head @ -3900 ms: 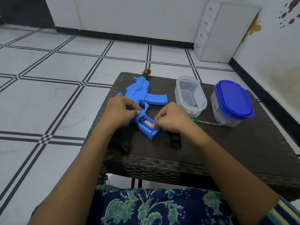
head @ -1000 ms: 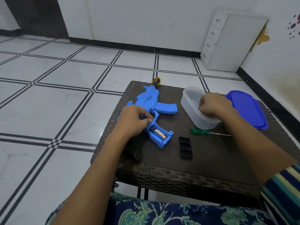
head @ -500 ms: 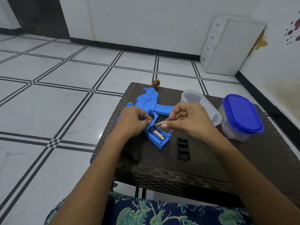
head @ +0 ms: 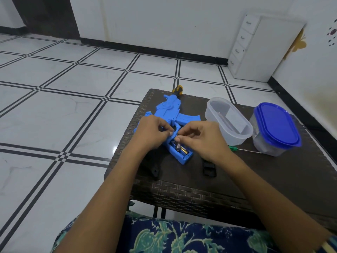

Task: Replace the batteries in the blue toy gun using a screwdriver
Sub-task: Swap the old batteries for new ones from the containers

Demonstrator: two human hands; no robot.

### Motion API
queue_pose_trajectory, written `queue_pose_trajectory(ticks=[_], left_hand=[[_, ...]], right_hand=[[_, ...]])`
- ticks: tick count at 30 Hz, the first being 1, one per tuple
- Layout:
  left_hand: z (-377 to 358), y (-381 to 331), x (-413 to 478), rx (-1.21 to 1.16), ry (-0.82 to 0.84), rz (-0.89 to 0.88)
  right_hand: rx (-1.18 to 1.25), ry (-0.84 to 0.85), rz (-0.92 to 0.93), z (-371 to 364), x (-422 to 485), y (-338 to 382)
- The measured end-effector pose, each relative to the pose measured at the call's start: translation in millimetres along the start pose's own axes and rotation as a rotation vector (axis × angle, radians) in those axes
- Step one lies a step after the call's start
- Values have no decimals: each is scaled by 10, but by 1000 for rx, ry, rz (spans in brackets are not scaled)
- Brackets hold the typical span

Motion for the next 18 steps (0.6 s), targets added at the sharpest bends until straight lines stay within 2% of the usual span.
queue_pose_trajectory(ticks=[4,8,10,12,15,18], left_hand=[[4,-8,-15,15,6,-8],[10,-19,-17,26,0,-10],[13,-17,-13,21,4,-9],[10,-12,-17,2,4,1],[2,-12,-18,-14,-7,8],[-4,-18,-18,-20,-15,22]], right_hand=[[-119,101,66,-90,-9,28],[-524,151,173,-184,-2,116],[-731,172,157,-151,-35,222],[-874,275,101,-115,-93,292],[-953,372,46,-71,-144,303],[-922,371,47,-50,-154,304]])
Point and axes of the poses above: each hand's wrist, its own x-axis towards the middle knuckle, its own z-axis out of the back of the hand, y = z × x, the point moved 2 cm from there along x, towards the middle knuckle, and after that the axes turned 5 degrees about -z, right-handed, at the moved point
